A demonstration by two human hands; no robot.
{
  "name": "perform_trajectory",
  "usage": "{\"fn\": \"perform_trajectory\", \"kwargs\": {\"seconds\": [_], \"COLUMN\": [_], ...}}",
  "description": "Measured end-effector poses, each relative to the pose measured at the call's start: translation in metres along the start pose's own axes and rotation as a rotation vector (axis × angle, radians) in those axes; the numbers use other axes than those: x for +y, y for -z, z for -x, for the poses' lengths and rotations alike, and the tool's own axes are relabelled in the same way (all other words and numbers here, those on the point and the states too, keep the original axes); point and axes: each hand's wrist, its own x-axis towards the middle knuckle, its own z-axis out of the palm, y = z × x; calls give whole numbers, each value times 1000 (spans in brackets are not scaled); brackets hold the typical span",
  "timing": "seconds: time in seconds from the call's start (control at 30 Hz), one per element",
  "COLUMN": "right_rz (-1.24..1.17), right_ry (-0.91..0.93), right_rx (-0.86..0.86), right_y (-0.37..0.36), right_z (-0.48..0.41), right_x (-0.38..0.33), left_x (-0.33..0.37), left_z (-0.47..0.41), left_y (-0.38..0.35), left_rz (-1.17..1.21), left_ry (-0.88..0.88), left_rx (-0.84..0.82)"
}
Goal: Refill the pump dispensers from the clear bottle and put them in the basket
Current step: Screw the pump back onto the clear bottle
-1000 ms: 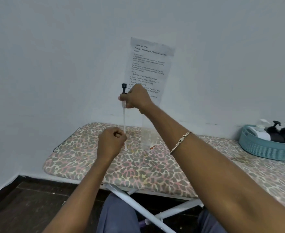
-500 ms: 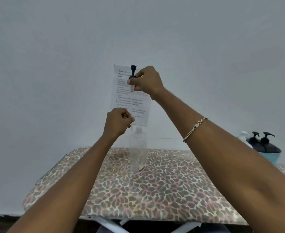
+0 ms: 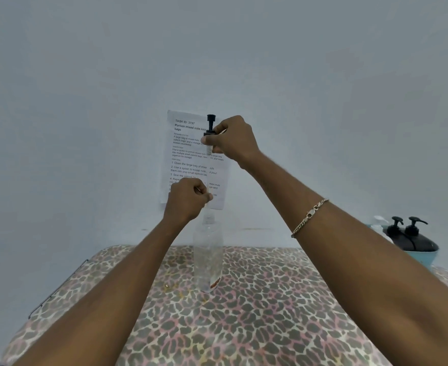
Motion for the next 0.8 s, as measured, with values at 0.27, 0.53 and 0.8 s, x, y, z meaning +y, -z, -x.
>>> {"fn": "perform_trajectory", "kwargs": {"seconds": [0.27, 0.53, 0.8], "right_rz": [22, 29, 26], "right_ry": [-49, -62, -73], "right_rx": [-23, -71, -127], "right_y": [-16, -37, -37], "right_z": [21, 60, 90], "right_x": [40, 79, 97], "left_x": [-26, -35, -54], "left_z": [25, 62, 88], "left_y": [-18, -32, -45], "left_rz": [21, 3, -17], "left_ry": [23, 99, 170], "left_rx": [-36, -51, -134]}}
